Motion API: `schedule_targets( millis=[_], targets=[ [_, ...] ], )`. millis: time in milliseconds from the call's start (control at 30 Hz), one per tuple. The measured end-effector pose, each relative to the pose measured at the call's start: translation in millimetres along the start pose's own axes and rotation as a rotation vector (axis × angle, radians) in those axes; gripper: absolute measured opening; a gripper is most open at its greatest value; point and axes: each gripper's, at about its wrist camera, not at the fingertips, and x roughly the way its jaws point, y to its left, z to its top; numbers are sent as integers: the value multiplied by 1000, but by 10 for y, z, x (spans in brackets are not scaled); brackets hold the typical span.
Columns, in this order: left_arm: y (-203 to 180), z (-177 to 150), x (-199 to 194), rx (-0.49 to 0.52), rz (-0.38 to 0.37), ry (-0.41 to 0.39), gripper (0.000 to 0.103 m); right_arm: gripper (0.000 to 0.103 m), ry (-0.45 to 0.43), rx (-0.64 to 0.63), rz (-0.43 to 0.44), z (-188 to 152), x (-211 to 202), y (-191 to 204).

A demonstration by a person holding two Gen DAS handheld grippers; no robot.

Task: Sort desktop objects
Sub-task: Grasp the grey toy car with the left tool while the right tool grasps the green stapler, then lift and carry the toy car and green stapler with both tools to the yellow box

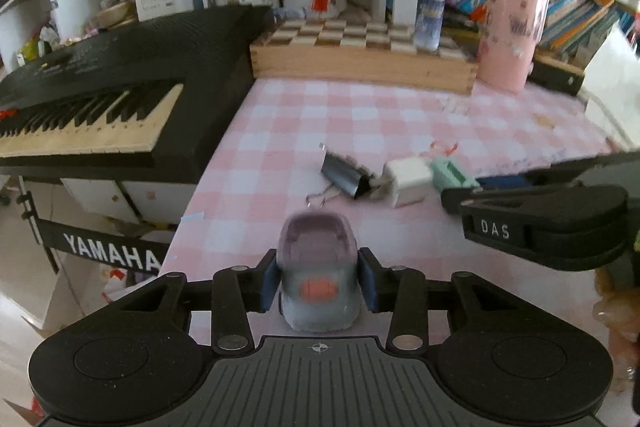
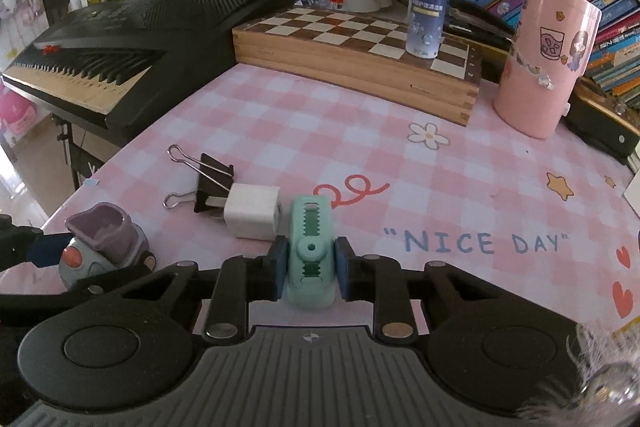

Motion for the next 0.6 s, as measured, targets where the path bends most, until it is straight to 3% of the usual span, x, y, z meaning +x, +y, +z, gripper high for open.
schedule_targets(
  millis=[333,600],
  targets=[
    [-71,-7,-638,-66,-85,-97,37,23,-91,4,4,-56,-613,-59],
    [-28,-122,-1133,-85,-112,-172,36,23,-138,57,26,-221,-1211,-14]
  ],
)
